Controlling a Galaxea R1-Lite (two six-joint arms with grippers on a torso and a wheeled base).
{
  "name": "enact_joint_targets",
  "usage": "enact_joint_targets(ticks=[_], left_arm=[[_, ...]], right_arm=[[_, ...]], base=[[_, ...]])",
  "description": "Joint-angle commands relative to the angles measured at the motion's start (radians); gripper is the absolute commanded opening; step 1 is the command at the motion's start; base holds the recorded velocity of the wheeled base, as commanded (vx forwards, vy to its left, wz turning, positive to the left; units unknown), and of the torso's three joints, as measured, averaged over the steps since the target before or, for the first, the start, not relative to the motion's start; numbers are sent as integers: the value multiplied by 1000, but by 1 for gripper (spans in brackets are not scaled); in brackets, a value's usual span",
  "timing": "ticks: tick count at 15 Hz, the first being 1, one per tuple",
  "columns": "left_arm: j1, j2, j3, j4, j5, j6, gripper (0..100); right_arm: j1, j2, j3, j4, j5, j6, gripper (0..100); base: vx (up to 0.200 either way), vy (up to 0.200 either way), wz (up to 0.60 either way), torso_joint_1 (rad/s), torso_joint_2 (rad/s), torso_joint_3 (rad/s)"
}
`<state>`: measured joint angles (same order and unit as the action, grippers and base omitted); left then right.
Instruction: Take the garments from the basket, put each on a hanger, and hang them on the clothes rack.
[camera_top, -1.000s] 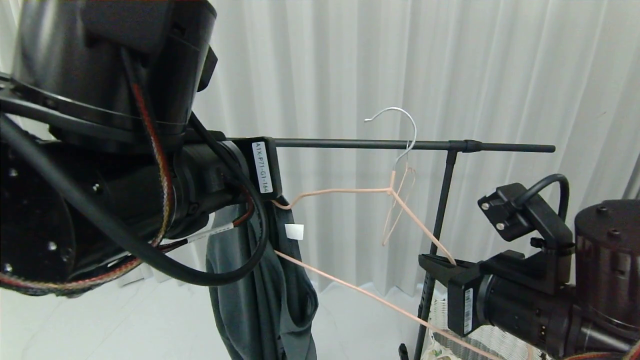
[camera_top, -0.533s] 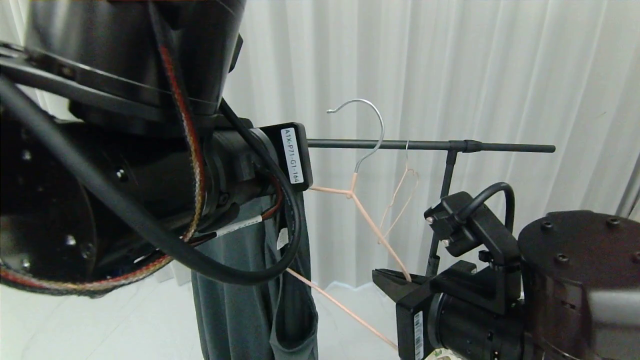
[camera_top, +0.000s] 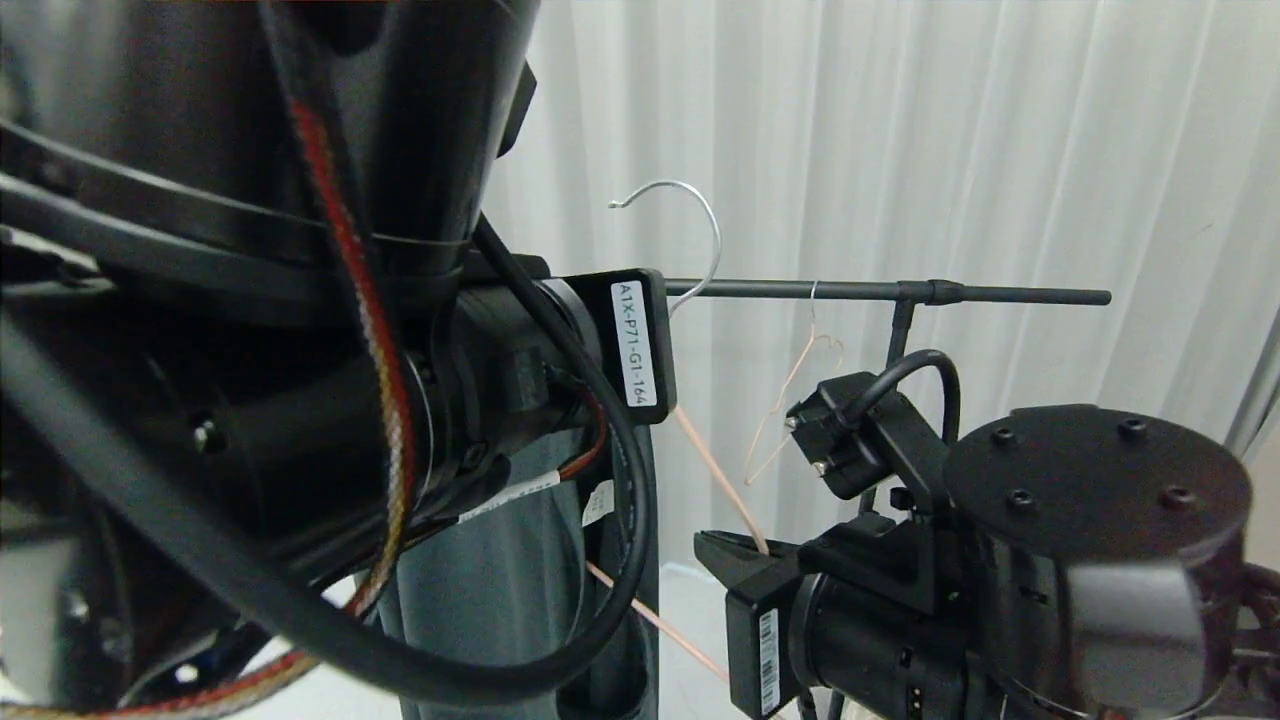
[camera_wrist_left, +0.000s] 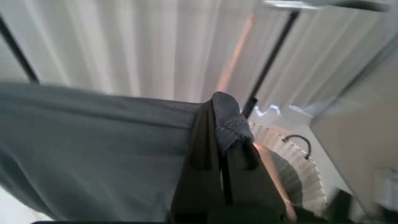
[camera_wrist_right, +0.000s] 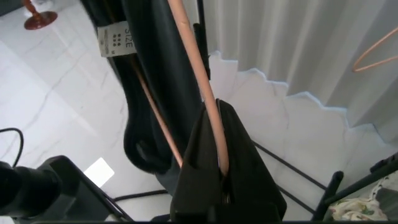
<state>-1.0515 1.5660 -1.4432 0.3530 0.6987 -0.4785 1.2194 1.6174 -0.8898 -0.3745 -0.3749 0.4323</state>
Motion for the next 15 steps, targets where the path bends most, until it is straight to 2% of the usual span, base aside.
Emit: enact_joint_targets(ticks=[1,7,10,15], left_arm=[[-35,0,-2,0,1,0,0],[-59,-30,33,1,2,5,0],[-55,-69,87,0,4,3,0],[-53,-83,96,-3,18,3,0]], right_arm=[[8,24,-12,2,-1,6,0],[-14,13,-20,3,-2,54,0],[-58,-24,-17,3,-4,55,0],[-84,-39,-20,0,-27,55,0]], base=[[0,0,0,0,0,0],[0,0,0,0,0,0],[0,0,0,0,0,0],[0,0,0,0,0,0]])
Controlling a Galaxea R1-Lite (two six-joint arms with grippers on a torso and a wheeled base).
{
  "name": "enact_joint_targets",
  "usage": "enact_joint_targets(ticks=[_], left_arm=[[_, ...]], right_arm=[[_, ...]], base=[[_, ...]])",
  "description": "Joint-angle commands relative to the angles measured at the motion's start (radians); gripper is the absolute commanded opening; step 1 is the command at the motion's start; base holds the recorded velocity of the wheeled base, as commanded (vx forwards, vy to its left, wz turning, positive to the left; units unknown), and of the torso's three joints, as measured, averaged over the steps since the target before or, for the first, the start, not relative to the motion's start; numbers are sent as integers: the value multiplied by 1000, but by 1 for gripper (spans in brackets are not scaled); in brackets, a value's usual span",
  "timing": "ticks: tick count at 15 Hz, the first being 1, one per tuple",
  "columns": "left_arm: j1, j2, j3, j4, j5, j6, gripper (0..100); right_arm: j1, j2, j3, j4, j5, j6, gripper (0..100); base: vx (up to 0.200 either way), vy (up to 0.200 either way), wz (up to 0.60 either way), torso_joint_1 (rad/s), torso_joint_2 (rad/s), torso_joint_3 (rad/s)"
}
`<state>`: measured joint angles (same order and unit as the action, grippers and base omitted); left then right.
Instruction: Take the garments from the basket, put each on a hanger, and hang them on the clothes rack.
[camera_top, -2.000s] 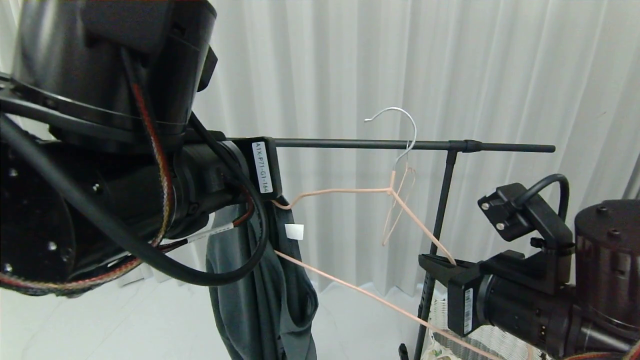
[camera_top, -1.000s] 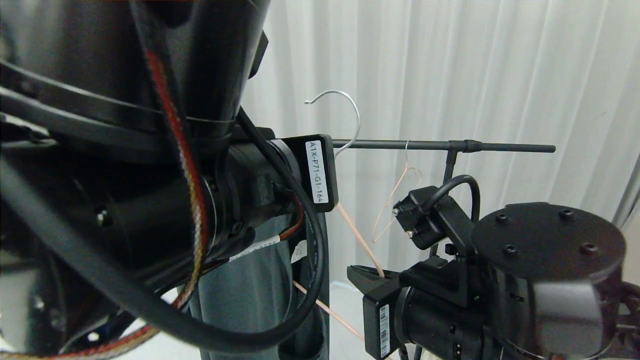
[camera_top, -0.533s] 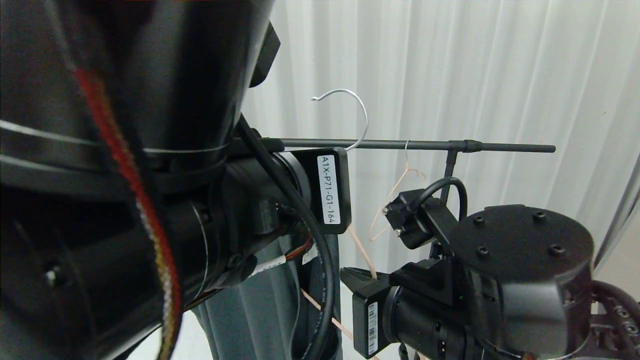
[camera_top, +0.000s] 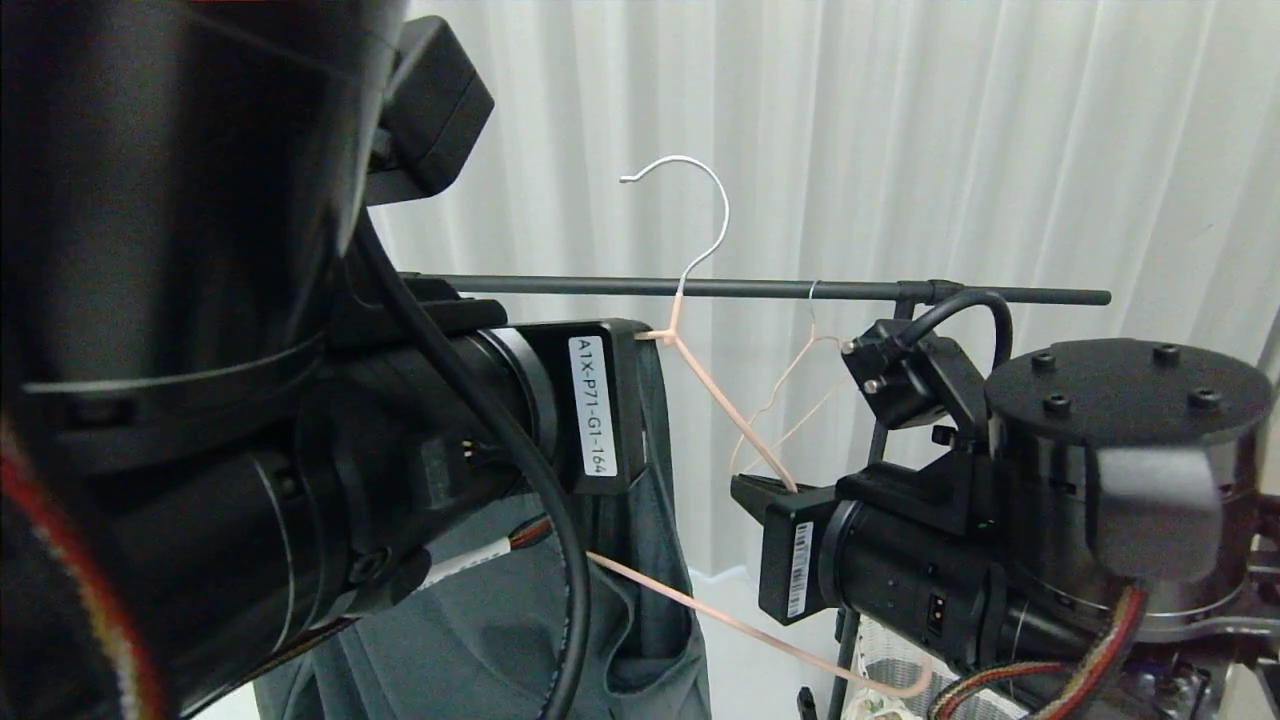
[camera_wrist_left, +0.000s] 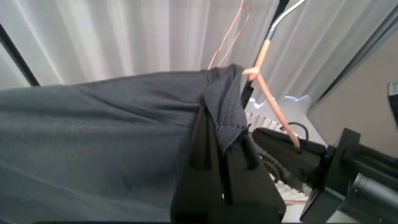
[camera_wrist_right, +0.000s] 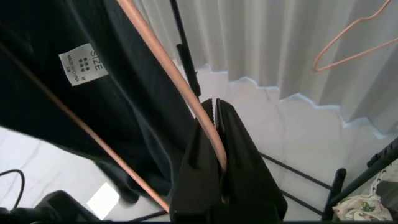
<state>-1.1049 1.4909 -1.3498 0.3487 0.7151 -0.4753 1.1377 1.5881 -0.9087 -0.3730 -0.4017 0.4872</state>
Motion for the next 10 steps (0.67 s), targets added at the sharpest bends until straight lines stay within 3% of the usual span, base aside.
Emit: enact_joint_targets(ticks=[1,7,10], left_arm=[[0,-9,4,-1,1,0,100],[8,-23,26,-2,3,18,100],[7,-50,41,-4,3,18,100]], right_arm=[[-4,-11,-2,-1,-2,1,0],[-52,-40,1,-18,-16,-7,0],[-84,-53,34,-99,-16,-79,0]], base=[[0,0,0,0,0,0],[0,0,0,0,0,0],[0,0,0,0,0,0]])
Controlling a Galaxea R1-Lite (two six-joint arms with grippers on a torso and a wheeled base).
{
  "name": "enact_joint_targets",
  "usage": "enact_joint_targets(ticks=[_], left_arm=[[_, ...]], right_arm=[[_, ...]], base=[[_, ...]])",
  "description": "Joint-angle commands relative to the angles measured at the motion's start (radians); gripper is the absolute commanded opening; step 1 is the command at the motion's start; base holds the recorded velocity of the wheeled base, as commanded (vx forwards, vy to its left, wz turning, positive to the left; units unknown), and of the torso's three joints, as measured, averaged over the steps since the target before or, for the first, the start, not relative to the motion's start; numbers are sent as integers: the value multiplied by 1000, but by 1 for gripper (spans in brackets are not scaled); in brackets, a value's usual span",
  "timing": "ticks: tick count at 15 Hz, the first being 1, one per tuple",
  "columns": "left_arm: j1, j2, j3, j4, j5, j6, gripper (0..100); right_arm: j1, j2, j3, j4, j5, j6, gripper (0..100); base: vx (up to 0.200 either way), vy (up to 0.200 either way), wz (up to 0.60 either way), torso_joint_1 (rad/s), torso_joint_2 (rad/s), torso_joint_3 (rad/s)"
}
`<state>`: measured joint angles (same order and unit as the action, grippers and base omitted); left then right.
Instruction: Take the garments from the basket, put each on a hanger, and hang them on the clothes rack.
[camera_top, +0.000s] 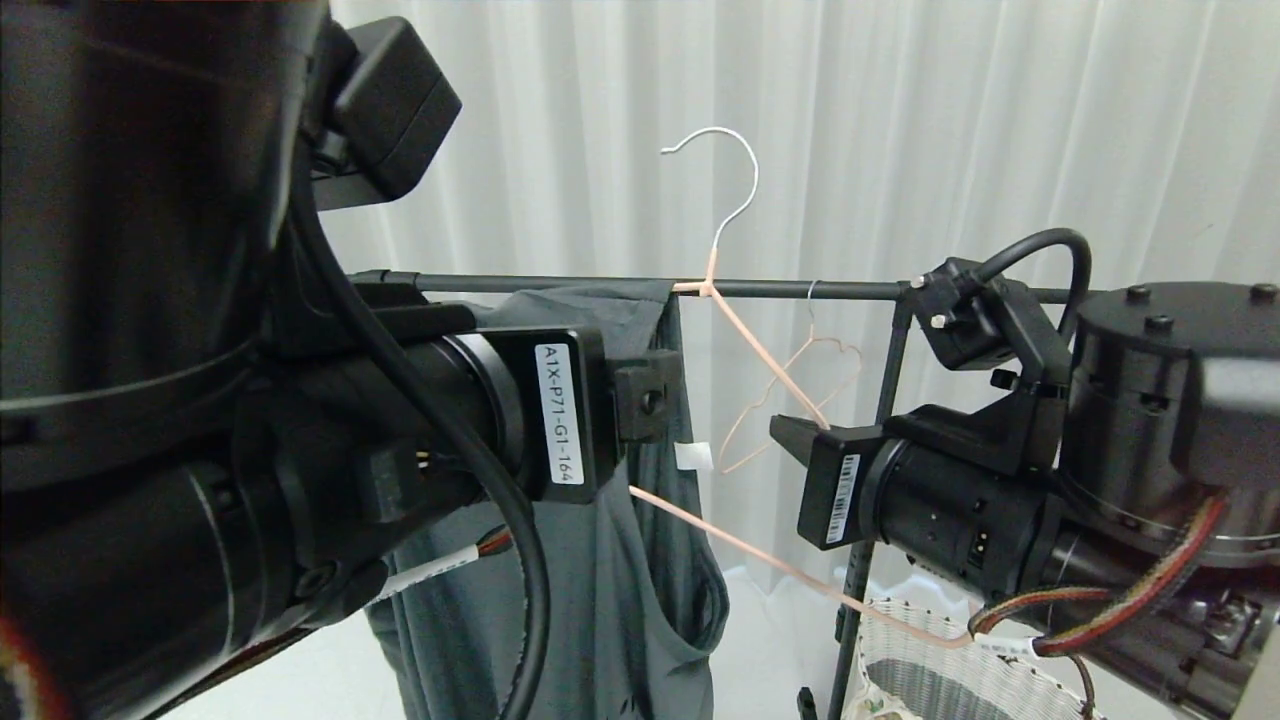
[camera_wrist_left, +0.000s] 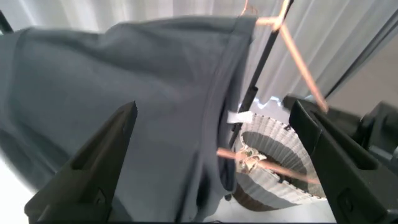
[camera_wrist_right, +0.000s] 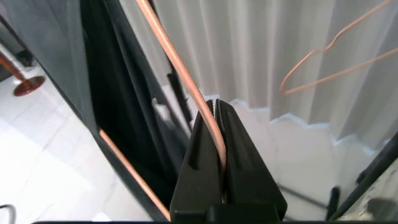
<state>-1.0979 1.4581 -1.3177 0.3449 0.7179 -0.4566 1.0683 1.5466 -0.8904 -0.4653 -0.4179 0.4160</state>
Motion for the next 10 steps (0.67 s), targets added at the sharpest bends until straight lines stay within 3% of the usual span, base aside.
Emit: enact_joint_targets(ticks=[1,4,10], left_arm=[[-2,-41,25,2,0,-1,100],[-2,-116,80,2,0,13,100],[3,-260,164,2,-14,122,100]], right_arm=[[-30,-17,44,-47,1,-46,0],[-51,-45,160,-194,1,-181,0],[-56,-135,341,-361,1,-339,0]], base=[[0,0,0,0,0,0],[0,0,0,0,0,0],[0,0,0,0,0,0]])
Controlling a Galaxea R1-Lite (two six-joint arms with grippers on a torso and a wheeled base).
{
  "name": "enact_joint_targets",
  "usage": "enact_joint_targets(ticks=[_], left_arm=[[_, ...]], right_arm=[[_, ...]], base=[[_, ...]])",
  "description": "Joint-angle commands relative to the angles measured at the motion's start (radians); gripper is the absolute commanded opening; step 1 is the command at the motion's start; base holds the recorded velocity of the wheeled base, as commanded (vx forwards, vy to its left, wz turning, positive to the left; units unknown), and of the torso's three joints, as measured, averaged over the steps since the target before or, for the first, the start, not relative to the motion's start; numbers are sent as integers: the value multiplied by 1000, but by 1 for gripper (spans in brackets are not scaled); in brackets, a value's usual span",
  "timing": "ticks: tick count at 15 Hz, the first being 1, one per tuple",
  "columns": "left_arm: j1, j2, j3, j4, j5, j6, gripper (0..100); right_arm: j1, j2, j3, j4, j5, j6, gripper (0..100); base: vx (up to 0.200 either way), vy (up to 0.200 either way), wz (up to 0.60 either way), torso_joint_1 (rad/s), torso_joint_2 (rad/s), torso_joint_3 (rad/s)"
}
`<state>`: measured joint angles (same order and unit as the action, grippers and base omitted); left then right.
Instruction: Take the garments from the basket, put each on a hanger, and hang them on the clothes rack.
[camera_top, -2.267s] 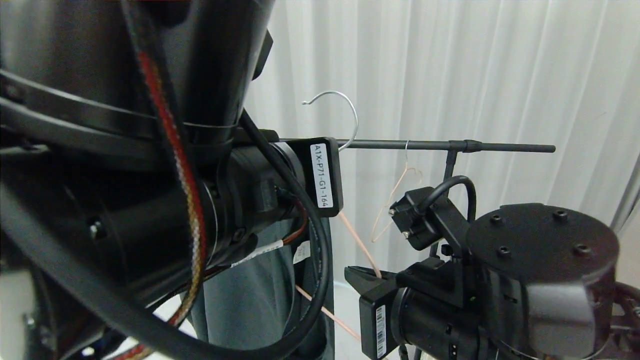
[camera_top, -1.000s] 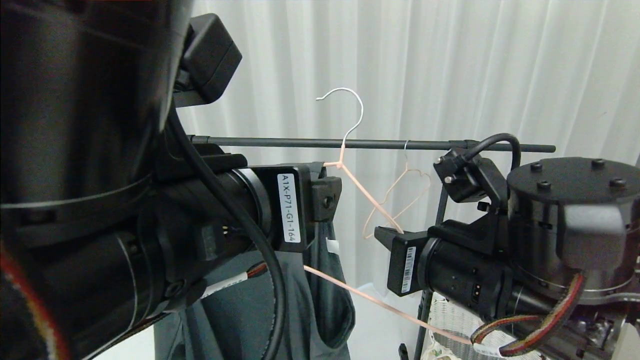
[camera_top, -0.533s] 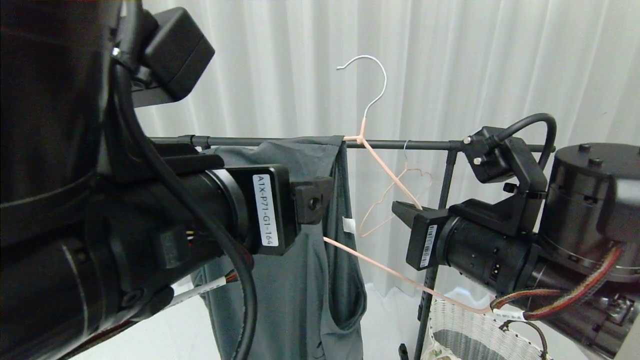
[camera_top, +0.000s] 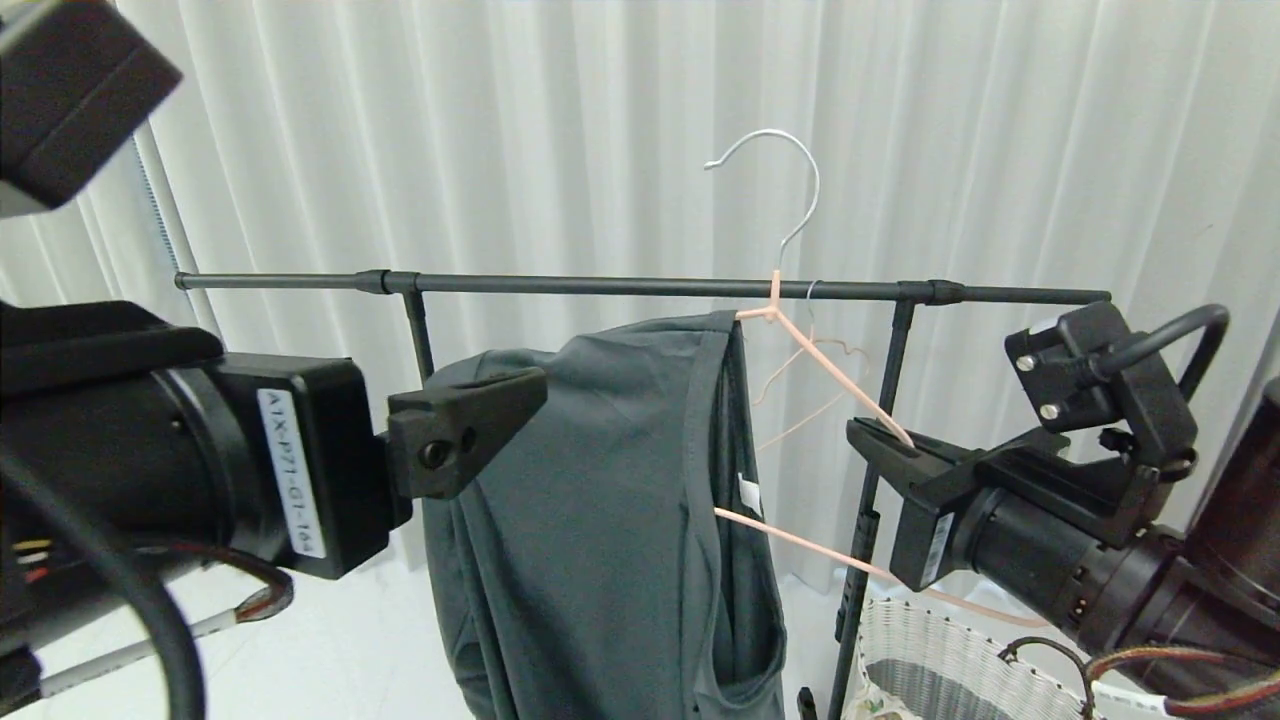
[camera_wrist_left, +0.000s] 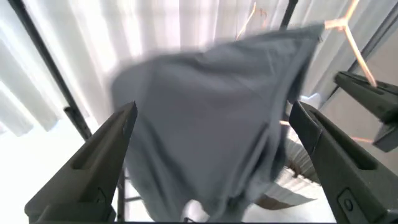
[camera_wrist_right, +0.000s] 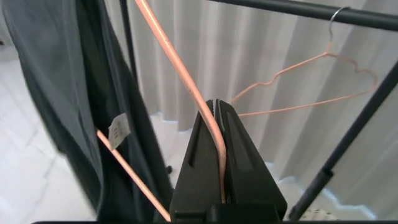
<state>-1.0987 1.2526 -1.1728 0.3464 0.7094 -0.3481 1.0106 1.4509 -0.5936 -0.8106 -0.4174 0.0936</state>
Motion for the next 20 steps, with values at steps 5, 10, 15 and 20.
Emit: enact_joint_targets(ticks=[5,10,15,20], left_arm=[[109,-196,133,-1,-462,210,100],[109,-170,177,-30,-745,288,100],[68,-116,294,-129,-858,322,100],[63,-4,320,-264,-864,363,100]], right_arm=[[68,-196,225,-61,0,-69,0],[186,-293,334,-61,0,-137,0],[241,-296,337,-61,0,-157,0],[313,-285,321,-68,0,-158,0]], base=[[0,0,0,0,0,0],[0,0,0,0,0,0],[0,0,0,0,0,0],[0,0,0,0,0,0]])
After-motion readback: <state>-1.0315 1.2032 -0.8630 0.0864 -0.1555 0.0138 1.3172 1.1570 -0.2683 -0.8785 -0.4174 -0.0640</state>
